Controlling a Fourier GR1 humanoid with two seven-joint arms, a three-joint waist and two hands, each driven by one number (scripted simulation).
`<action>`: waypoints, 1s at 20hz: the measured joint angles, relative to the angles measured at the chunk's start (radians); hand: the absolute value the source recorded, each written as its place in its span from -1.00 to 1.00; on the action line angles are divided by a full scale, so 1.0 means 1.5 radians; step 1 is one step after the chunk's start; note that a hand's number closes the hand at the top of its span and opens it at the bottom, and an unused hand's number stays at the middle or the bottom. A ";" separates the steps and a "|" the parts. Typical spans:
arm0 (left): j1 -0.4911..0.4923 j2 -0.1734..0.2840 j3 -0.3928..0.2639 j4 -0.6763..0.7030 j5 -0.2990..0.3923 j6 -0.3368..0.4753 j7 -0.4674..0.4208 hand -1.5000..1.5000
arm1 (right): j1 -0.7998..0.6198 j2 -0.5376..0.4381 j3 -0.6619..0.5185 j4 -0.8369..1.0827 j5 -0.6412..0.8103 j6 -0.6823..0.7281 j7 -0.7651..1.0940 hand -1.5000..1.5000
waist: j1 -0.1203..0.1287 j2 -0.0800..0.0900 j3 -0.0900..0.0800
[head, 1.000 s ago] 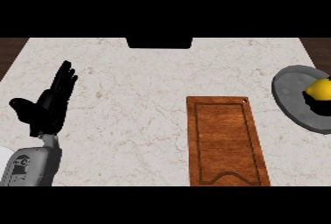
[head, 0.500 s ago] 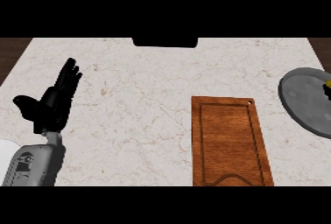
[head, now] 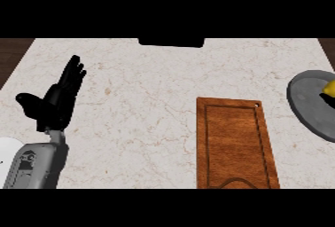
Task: Pick the lemon from the cutting board and place it in the pan
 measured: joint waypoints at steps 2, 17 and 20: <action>-0.002 -0.002 -0.002 -0.001 0.000 0.000 0.003 0.00 | -0.011 -0.008 -0.006 0.042 -0.011 0.044 -0.004 -1.00 | 0.002 0.001 0.001; 0.016 -0.001 0.008 0.005 -0.003 0.006 -0.010 0.00 | -0.011 -0.055 -0.128 0.157 -0.149 0.137 -0.197 -1.00 | -0.019 -0.007 0.000; 0.031 0.000 0.010 -0.003 -0.005 0.007 -0.011 0.00 | 0.014 -0.082 -0.153 0.174 -0.184 0.213 -0.225 -1.00 | -0.027 -0.011 -0.001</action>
